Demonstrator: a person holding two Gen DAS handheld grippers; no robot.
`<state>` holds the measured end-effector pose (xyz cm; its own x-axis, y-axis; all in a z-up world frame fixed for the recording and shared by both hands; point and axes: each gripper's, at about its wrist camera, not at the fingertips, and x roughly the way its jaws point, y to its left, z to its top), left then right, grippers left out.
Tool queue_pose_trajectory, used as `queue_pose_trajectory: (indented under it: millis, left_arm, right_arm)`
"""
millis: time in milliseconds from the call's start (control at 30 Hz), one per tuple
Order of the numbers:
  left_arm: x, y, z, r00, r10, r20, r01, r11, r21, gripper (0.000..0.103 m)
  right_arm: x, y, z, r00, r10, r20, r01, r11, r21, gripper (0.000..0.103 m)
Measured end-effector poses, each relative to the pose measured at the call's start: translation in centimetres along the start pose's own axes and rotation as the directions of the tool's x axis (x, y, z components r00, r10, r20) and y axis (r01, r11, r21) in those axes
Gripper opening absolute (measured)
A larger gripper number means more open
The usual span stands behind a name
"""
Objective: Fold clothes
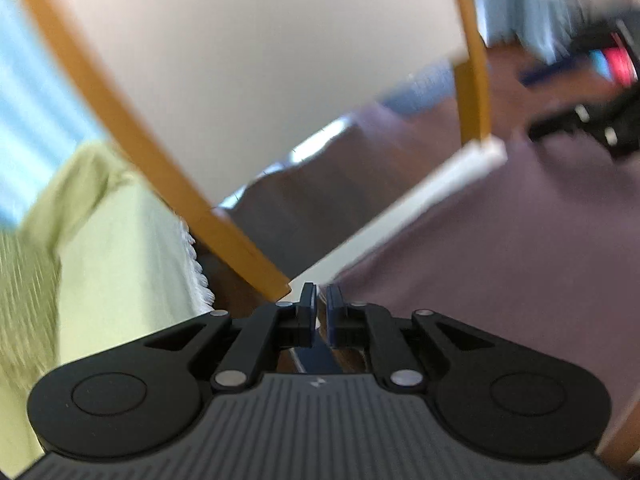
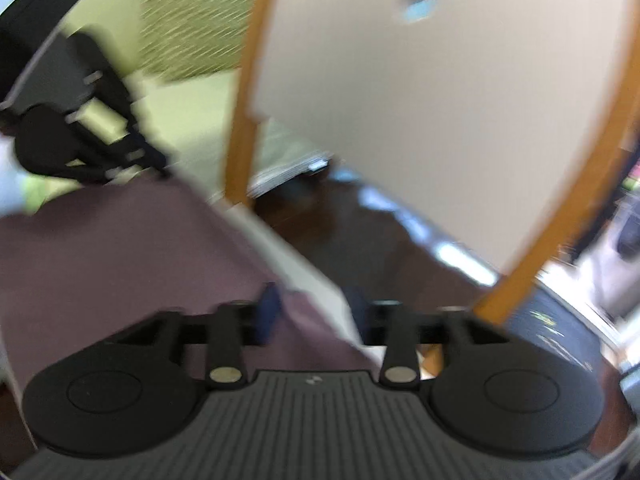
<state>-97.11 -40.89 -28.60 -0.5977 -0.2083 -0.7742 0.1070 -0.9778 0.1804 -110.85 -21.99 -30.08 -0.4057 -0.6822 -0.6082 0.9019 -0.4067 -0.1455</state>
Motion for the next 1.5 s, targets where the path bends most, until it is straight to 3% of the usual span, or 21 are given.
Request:
queue_pose_trajectory:
  millis: [33,67,133,200,333,433,467,567,667,700,733,867,900,1033,1067,1133,1267,1300,1333,1500]
  left_arm:
    - [-0.7,-0.3,0.1,0.997,-0.071,0.017,0.071,0.997,-0.030,0.007]
    - [-0.9,-0.9,0.1,0.991,-0.128,0.025,0.129,0.991,-0.038,0.007]
    - [-0.1,-2.0,0.2,0.984,-0.178,0.017,0.179,0.983,-0.040,0.014]
    - [1.5,-2.7,0.4,0.981,-0.193,-0.008,0.192,0.980,-0.053,0.015]
    - [5.0,-0.9,-0.6,0.990,-0.127,-0.056,0.119,0.984,-0.130,0.014]
    - [3.9,0.5,-1.3,0.998,-0.015,-0.062,0.004,0.982,-0.188,0.013]
    - [3.2,0.9,-1.7,0.998,0.007,-0.062,-0.020,0.979,-0.204,0.013]
    - [-0.7,1.6,-3.4,0.999,0.015,-0.044,-0.025,0.966,-0.256,0.012]
    - [-4.0,-0.2,-5.1,1.000,-0.029,-0.002,0.027,0.966,-0.258,0.014]
    - [-4.6,-1.0,-5.4,0.999,-0.042,0.005,0.042,0.966,-0.255,0.021]
    - [-4.9,-1.8,-5.5,0.999,-0.053,0.006,0.053,0.966,-0.253,0.023]
    - [-3.4,-4.3,-8.7,0.999,-0.007,-0.047,-0.005,0.964,-0.265,0.024]
    - [-3.1,-4.0,-9.4,0.999,0.003,-0.039,-0.014,0.957,-0.290,0.027]
    - [-4.3,-2.7,-10.6,0.999,0.048,-0.018,-0.051,0.926,-0.375,0.026]
    - [-4.8,-2.6,-10.5,0.997,0.071,-0.025,-0.075,0.924,-0.375,0.033]
    - [-6.0,-2.4,-10.6,0.994,0.103,-0.034,-0.108,0.919,-0.380,0.044]
    - [-8.8,-2.3,-11.8,0.993,0.065,-0.095,-0.100,0.892,-0.441,0.065]
    - [-9.6,-2.7,-12.4,0.991,0.059,-0.116,-0.106,0.884,-0.455,0.065]
    - [-10.4,-3.3,-13.0,0.989,0.055,-0.135,-0.112,0.878,-0.465,0.066]
    - [-13.9,-7.0,-17.6,0.971,0.015,-0.237,-0.139,0.844,-0.517,0.067]
  right_arm:
    - [-1.0,-0.4,-0.2,1.000,0.003,0.013,-0.004,0.999,0.042,0.040]
    - [-1.9,-0.7,-0.5,1.000,0.011,0.025,-0.013,0.997,0.081,0.026]
    - [-3.3,-0.6,-1.2,0.998,0.049,0.028,-0.052,0.991,0.121,0.000]
    - [-3.4,0.3,-1.9,0.996,0.094,0.003,-0.094,0.990,0.107,0.000]
    - [-0.6,0.7,-3.0,0.998,0.009,-0.056,-0.003,0.995,0.102,0.000]
    - [-0.2,-1.4,-2.9,0.995,-0.083,-0.057,0.093,0.976,0.198,0.000]
    - [-0.5,-2.0,-2.6,0.992,-0.117,-0.048,0.126,0.962,0.242,0.006]
    - [-3.3,-2.8,-2.3,0.982,-0.186,-0.034,0.187,0.936,0.299,0.009]
    - [-8.0,-1.8,-3.3,0.988,-0.156,0.007,0.143,0.926,0.349,0.012]
    - [-9.2,-1.4,-4.1,0.990,-0.141,0.014,0.127,0.925,0.359,0.012]
    - [-10.7,-0.5,-4.9,0.994,-0.108,0.022,0.093,0.926,0.366,0.012]
    - [-11.4,4.5,-8.1,1.000,0.015,0.017,-0.020,0.934,0.357,0.012]
    - [-10.9,4.8,-8.7,1.000,0.017,0.002,-0.017,0.936,0.352,0.012]
    - [-9.5,5.6,-10.9,0.992,-0.115,-0.046,0.124,0.935,0.333,0.012]
    - [-10.2,5.2,-10.9,0.979,-0.194,-0.061,0.203,0.914,0.352,0.013]
    - [-12.2,4.3,-11.0,0.958,-0.275,-0.079,0.284,0.881,0.379,0.015]
    - [-15.5,4.3,-11.8,0.933,-0.333,-0.135,0.355,0.795,0.491,0.034]
    - [-16.4,4.9,-12.2,0.936,-0.324,-0.140,0.348,0.778,0.523,0.040]
    - [-17.3,5.6,-12.6,0.939,-0.312,-0.145,0.338,0.761,0.554,0.056]
    - [-21.8,10.2,-14.9,0.961,-0.219,-0.171,0.275,0.664,0.695,0.076]
